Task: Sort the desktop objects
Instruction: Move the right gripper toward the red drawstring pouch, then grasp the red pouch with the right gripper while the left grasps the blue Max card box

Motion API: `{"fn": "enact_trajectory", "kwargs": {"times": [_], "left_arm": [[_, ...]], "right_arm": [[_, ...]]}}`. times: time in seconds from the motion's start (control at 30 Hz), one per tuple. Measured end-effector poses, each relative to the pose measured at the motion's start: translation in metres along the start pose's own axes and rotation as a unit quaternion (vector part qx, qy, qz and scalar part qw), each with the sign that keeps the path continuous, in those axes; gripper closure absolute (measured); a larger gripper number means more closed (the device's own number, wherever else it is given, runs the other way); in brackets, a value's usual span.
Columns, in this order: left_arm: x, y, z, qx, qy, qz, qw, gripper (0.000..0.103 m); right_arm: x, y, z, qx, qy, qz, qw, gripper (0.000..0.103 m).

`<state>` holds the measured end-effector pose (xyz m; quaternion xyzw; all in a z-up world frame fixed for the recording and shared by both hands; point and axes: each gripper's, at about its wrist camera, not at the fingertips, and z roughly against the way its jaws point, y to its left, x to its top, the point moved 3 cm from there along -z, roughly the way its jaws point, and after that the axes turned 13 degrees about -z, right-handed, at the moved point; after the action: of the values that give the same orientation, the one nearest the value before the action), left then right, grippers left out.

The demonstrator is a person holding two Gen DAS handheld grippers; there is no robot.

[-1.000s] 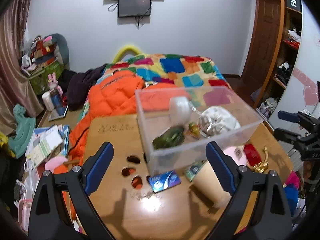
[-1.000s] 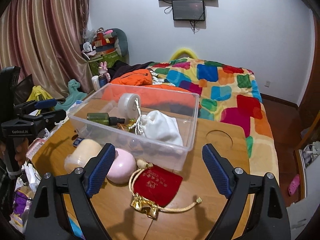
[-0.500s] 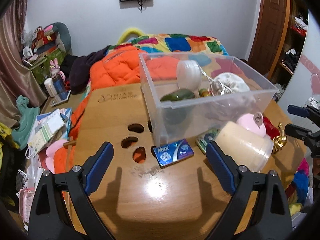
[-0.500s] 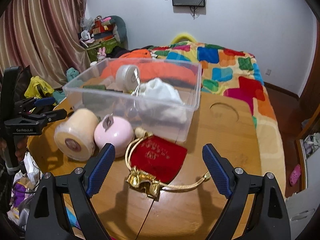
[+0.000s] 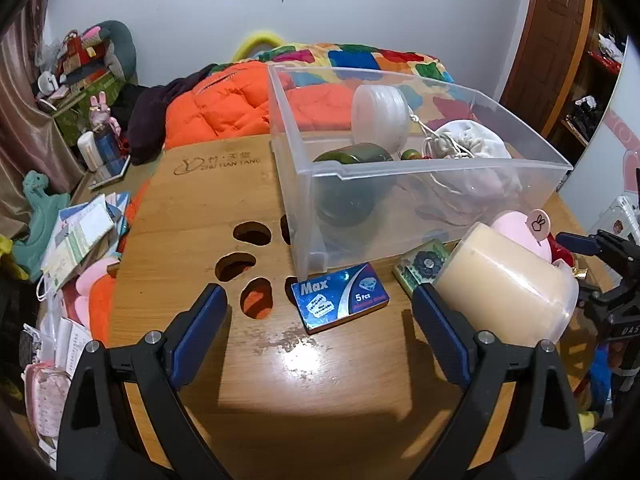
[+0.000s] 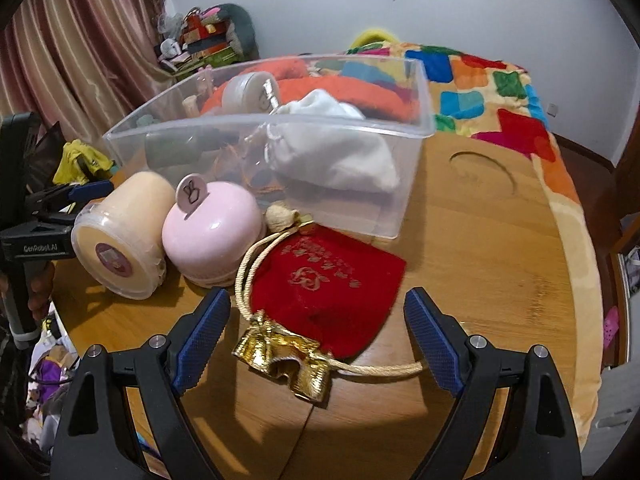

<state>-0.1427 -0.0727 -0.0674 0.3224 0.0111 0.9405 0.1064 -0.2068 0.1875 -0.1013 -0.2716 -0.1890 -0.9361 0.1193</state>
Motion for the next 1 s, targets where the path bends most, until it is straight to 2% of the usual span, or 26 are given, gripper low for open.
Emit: {"fn": "enact_trajectory", "kwargs": {"times": [0.1, 0.23, 0.53, 0.67, 0.7, 0.8, 0.87, 1.0], "left_arm": [[-0.001, 0.001, -0.003, -0.007, 0.005, 0.004, 1.0000, 0.009], [-0.004, 0.005, -0.004, 0.013, 0.007, 0.005, 0.9999, 0.009], [-0.001, -0.001, -0.007, -0.005, 0.005, 0.001, 1.0000, 0.009], [0.000, 0.001, -0.008, -0.005, 0.004, 0.003, 1.0000, 0.010], [0.000, 0.001, -0.008, -0.003, 0.004, 0.002, 1.0000, 0.011], [-0.002, -0.001, -0.007, 0.017, 0.003, -0.008, 0.9998, 0.026], [-0.004, -0.005, -0.006, 0.012, -0.002, -0.018, 0.9998, 0.036], [-0.005, -0.004, -0.006, 0.000, -0.010, -0.008, 0.9999, 0.045]], "right_arm": [[0.000, 0.003, -0.002, -0.001, -0.001, 0.010, 1.000, 0.016], [0.001, 0.004, -0.003, -0.006, -0.005, 0.015, 1.000, 0.016], [0.000, 0.008, -0.005, -0.015, -0.014, 0.032, 0.999, 0.017], [0.002, 0.004, -0.005, -0.014, -0.016, 0.029, 0.999, 0.023], [0.002, 0.003, -0.004, -0.014, -0.017, 0.029, 0.999, 0.027], [0.004, -0.002, -0.002, -0.013, -0.022, 0.020, 0.999, 0.041], [0.004, -0.004, 0.000, -0.009, -0.022, 0.018, 1.000, 0.046], [0.002, -0.005, 0.003, -0.008, -0.027, 0.021, 0.999, 0.055]]}}
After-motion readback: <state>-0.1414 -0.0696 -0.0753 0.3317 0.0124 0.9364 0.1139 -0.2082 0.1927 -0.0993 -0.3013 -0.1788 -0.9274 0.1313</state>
